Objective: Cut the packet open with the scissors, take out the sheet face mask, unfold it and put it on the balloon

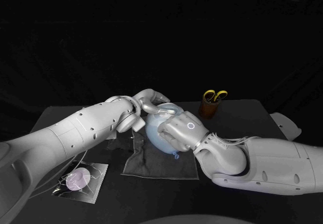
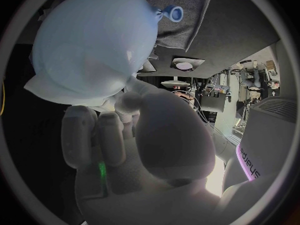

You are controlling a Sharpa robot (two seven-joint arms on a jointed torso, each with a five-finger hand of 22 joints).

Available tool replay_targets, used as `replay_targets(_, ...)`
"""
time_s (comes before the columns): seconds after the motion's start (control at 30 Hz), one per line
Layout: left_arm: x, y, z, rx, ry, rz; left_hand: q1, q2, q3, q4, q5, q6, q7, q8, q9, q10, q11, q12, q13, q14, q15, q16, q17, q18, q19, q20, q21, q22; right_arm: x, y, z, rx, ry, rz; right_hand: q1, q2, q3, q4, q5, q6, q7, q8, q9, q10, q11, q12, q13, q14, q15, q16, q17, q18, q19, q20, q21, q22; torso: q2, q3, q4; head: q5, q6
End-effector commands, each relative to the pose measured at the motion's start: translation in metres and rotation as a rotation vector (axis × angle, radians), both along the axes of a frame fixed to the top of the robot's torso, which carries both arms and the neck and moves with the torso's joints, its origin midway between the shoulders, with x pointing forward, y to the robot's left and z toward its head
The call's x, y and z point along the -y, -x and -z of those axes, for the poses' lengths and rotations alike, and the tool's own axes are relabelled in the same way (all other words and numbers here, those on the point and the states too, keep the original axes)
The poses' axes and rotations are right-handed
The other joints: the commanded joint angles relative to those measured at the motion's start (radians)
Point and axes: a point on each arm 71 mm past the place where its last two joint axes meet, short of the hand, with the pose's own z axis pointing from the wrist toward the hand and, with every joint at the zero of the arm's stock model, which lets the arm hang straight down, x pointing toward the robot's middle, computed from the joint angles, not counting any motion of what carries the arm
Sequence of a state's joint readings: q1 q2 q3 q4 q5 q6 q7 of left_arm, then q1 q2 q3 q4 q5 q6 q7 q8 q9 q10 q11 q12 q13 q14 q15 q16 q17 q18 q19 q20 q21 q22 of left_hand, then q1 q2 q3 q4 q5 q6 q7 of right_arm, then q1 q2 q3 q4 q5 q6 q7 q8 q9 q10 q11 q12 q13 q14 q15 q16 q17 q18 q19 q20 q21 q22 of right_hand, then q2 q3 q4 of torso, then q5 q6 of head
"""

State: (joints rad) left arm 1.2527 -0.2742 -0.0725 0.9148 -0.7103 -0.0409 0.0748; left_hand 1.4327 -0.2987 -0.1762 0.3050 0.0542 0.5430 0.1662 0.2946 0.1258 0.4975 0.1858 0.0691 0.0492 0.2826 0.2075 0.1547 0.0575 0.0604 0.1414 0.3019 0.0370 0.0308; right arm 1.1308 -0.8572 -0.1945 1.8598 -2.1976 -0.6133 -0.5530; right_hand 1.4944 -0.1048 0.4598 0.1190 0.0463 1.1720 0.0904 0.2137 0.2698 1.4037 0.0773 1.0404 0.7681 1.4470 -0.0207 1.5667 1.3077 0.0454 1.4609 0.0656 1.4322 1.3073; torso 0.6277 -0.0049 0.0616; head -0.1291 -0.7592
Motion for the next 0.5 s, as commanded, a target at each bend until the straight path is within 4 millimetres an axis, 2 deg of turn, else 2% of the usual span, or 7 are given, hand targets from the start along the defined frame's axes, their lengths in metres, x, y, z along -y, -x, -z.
replay_targets(0.03, 0.002, 0.002, 0.003, -0.020, -0.007, 0.017, 0.010, 0.001, 0.006, -0.002, 0.003, 0.003, 0.051, -0.003, 0.001, 0.006, 0.001, -0.006, 0.001, 0.007, -0.003, 0.005, 0.001, -0.004, 0.000, -0.004, -0.001, -0.001, 0.003, 0.002, -0.006, 0.038, -0.050, 0.018, -0.029, -0.007, 0.021, -0.008, 0.003, -0.003, -0.008, 0.024, 0.027, 0.167, -0.069, 0.530, 0.803, 0.124, -0.031, 0.004, 0.263, -0.007, 0.014, -0.006, 0.010, 0.139, 0.000, -0.0002, 0.0005, -0.004, 0.004)
replay_targets(0.2, 0.003, 0.003, 0.002, -0.022, -0.004, 0.020, 0.010, 0.001, 0.006, -0.002, 0.003, 0.004, 0.052, -0.003, 0.002, 0.006, 0.002, -0.006, 0.001, 0.007, -0.003, 0.005, 0.001, -0.004, -0.001, -0.004, -0.001, -0.001, 0.007, 0.005, -0.012, 0.044, -0.096, 0.012, -0.065, -0.020, 0.058, -0.023, 0.003, -0.016, -0.015, 0.057, 0.053, 0.167, -0.074, 0.530, 0.803, 0.124, -0.035, 0.004, 0.263, -0.007, 0.014, -0.011, 0.009, 0.141, 0.000, -0.0005, -0.0003, -0.004, 0.002)
replay_targets(0.5, 0.002, 0.002, 0.003, -0.024, -0.002, 0.014, 0.010, 0.001, 0.006, -0.002, 0.003, 0.004, 0.052, -0.003, 0.002, 0.005, 0.002, -0.007, 0.001, 0.006, -0.003, 0.005, 0.001, -0.004, -0.001, -0.004, -0.001, -0.001, 0.026, 0.008, -0.024, 0.028, -0.181, 0.005, -0.092, -0.032, 0.091, -0.035, 0.003, -0.026, -0.020, 0.092, 0.081, 0.167, -0.079, 0.530, 0.803, 0.124, -0.040, 0.004, 0.263, -0.007, 0.015, -0.015, 0.009, 0.143, 0.000, -0.0001, 0.0000, -0.003, 0.004)
